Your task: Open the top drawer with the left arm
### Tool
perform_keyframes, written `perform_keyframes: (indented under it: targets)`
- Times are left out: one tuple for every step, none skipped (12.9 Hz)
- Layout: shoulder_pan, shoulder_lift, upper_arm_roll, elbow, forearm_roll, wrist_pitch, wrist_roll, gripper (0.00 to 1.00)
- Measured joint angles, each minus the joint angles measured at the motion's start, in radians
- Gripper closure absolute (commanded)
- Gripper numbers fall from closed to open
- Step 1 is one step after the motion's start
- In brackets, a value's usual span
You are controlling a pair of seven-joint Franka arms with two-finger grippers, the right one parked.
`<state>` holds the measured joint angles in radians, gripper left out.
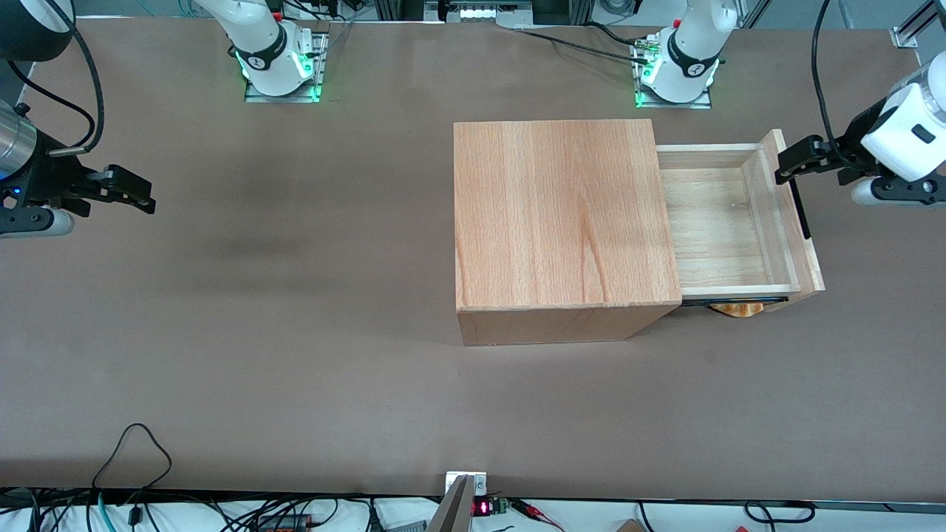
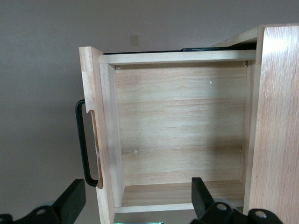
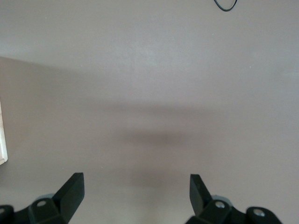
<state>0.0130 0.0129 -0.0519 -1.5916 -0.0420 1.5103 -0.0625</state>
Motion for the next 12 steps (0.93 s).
perform_keyframes:
  targets:
    - [0.003,-0.001,0.0,0.0,0.0,0.007,0.01,0.0]
    - [0.008,-0.001,0.0,0.0,0.0,0.016,0.023,0.0]
    - [0.022,-0.001,0.001,0.0,-0.002,0.022,0.036,0.0]
    - [0.041,-0.001,0.001,0.0,-0.003,0.025,0.046,0.0]
    - [0.057,0.0,0.002,0.0,-0.003,0.029,0.051,0.0]
    - [0.065,0.001,0.002,0.0,-0.003,0.032,0.051,0.0]
    - [0.066,0.001,0.001,0.0,-0.003,0.034,0.051,0.0]
    - [0.066,0.001,-0.003,0.0,-0.003,0.034,0.051,0.0]
    - [0.065,0.001,-0.007,-0.001,-0.003,0.035,0.051,0.0]
    - [0.065,0.001,-0.01,-0.001,-0.003,0.035,0.05,0.0]
    - [0.063,0.002,-0.016,-0.003,-0.003,0.035,0.048,0.0]
    - [0.062,0.003,-0.024,-0.003,-0.003,0.035,0.044,0.0]
